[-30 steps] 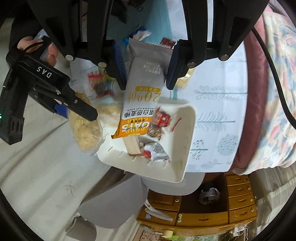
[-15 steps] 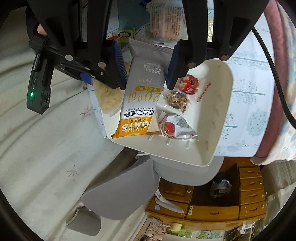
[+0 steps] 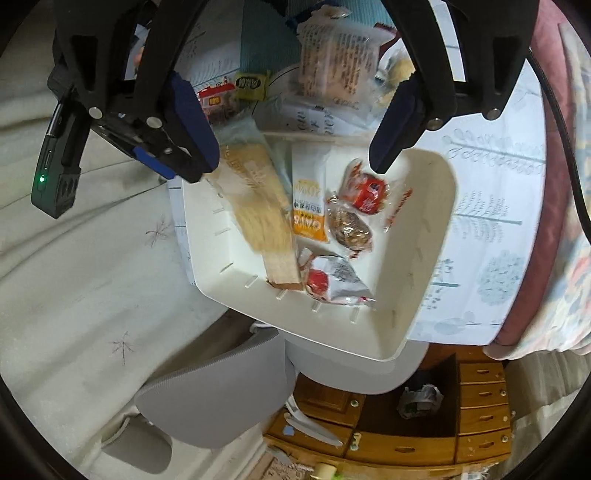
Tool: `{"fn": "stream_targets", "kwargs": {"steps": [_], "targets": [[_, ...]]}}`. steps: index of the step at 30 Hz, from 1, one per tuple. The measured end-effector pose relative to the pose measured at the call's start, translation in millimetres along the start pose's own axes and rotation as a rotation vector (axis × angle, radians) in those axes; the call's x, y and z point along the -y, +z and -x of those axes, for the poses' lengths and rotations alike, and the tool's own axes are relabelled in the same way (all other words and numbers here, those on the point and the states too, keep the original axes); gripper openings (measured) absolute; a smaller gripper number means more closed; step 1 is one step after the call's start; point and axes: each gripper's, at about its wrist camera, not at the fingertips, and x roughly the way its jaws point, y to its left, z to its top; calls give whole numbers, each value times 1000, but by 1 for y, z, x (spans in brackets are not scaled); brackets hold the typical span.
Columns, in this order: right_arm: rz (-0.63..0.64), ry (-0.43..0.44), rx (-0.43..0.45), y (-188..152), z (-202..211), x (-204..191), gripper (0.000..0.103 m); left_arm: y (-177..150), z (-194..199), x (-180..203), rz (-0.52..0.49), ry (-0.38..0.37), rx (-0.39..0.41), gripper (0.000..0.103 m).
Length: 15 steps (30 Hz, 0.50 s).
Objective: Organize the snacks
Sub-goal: 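Carry the OATS bar and puff pack into the white tray and open both grippers, then grasp the blue candy pack with the left gripper while the right grasps the red foil chocolate pack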
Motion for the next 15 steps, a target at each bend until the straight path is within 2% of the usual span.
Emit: {"fn": "stream_targets", "kwargs": {"steps": [7, 15], "targets": [[-17, -31, 57, -16, 40, -12, 87, -28, 47, -17, 12, 0, 30, 84], [12, -43, 99, -63, 87, -46, 89, -81, 106, -36, -17, 7, 53, 85]]}}
